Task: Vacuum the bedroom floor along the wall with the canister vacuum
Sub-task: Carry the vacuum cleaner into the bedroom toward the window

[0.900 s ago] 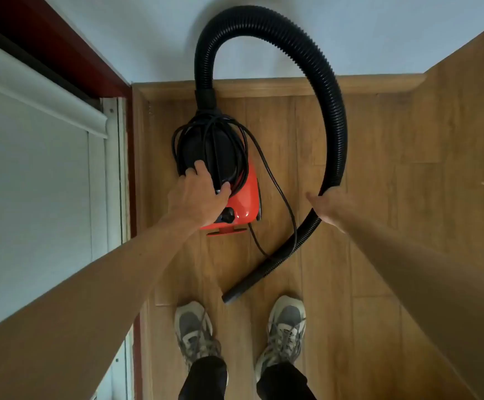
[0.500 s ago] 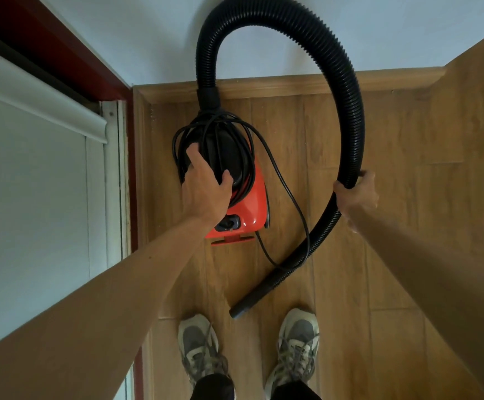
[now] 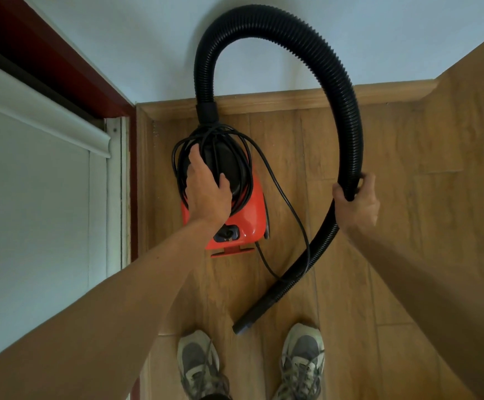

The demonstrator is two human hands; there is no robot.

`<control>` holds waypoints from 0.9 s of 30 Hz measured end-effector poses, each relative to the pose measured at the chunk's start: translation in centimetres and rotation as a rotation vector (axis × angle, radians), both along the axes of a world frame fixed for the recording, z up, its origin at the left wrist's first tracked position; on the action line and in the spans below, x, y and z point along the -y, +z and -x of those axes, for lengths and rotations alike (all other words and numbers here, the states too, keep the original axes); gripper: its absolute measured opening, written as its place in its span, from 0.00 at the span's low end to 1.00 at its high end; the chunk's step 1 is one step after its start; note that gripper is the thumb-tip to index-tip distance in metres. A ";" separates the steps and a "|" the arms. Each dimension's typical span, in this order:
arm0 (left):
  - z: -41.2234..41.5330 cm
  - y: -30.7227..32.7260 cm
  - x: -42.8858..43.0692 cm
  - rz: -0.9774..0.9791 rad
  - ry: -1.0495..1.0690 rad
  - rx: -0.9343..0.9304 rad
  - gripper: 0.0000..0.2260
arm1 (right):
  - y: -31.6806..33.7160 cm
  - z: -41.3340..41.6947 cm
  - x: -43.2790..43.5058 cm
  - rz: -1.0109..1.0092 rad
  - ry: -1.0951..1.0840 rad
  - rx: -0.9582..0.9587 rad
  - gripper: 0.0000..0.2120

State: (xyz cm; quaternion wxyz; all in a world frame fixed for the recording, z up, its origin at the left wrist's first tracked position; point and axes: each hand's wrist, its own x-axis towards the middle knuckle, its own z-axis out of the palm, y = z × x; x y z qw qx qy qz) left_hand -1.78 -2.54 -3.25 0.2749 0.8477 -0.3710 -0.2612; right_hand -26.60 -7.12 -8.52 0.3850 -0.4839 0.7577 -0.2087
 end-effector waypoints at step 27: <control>3.4 25.4 1.6 0.325 -0.034 0.054 0.22 | 31.6 3.2 2.9 0.600 -0.014 0.079 0.17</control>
